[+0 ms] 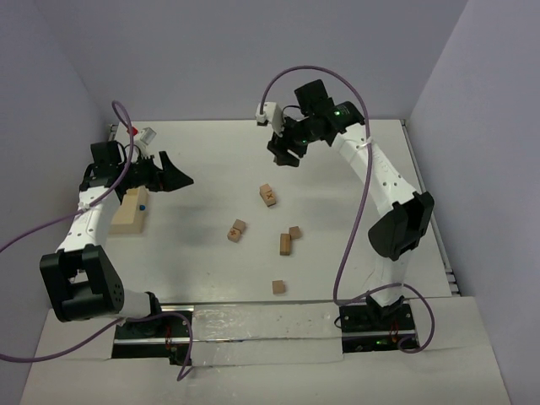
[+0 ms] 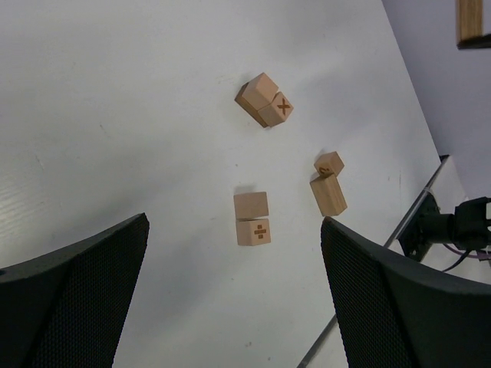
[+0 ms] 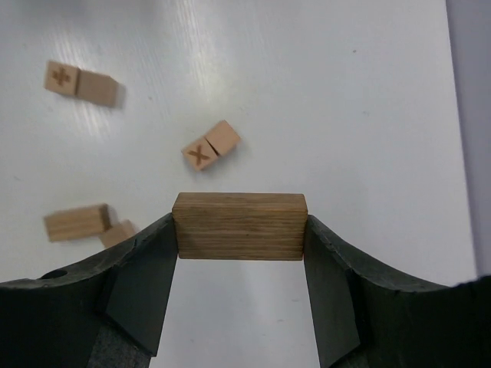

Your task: Build the wood block tower

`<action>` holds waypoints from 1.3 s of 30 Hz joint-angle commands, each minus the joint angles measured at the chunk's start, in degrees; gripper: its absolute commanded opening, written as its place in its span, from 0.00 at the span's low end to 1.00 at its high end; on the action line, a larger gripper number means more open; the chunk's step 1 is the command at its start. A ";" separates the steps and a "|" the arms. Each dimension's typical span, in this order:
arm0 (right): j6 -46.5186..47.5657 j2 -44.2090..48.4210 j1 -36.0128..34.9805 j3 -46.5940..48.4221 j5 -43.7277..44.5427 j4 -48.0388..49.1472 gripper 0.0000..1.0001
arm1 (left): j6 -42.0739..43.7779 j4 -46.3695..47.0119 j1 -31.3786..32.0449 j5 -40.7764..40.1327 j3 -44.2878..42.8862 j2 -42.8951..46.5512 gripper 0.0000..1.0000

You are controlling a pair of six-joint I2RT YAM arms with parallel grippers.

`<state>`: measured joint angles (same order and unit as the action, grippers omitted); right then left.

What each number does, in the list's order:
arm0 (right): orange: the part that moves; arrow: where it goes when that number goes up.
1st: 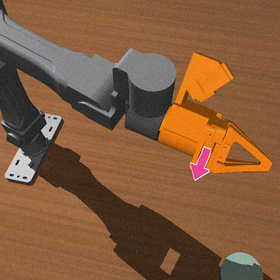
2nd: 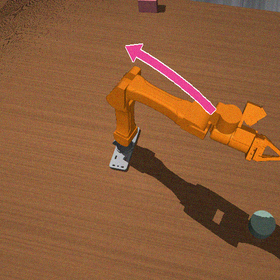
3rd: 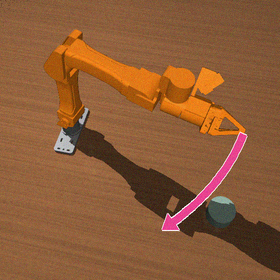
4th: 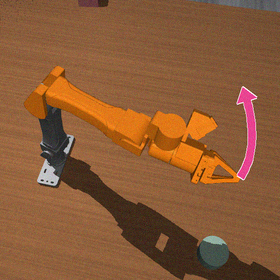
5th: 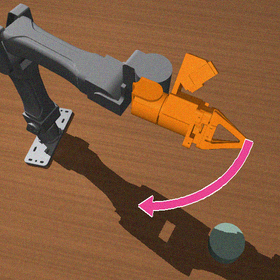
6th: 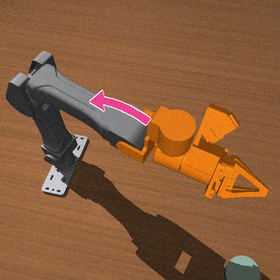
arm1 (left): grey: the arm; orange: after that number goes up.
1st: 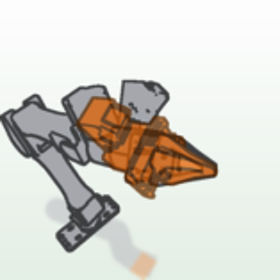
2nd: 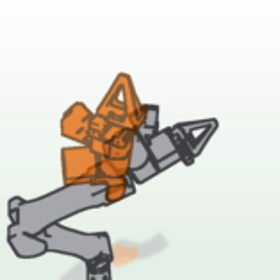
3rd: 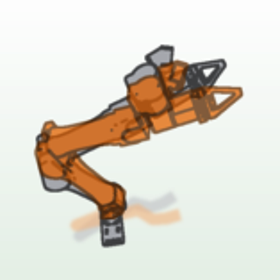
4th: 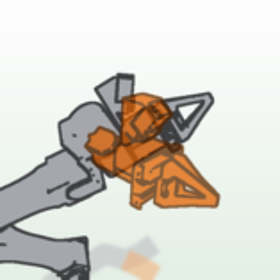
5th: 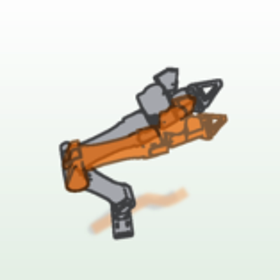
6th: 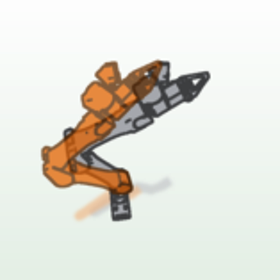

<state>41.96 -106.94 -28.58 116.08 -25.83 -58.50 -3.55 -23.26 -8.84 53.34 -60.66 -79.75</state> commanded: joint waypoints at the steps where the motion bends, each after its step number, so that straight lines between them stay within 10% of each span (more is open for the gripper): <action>1: 24.99 -4.37 0.99 0.59 -3.14 -8.99 0.12 | 1.81 2.71 -0.48 5.57 0.12 -0.32 0.99; 14: 50.91 -15.49 0.82 5.95 0.13 -15.69 0.13 | 6.96 -0.05 -0.39 9.41 1.63 -0.66 0.99; 39: 44.02 -25.22 -3.77 10.70 0.70 -16.47 0.24 | 9.65 -2.40 -0.39 11.61 1.36 -1.59 0.99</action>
<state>87.16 -131.73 -32.01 122.82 -25.07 -74.32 3.88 -25.33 -8.84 62.24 -58.50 -80.74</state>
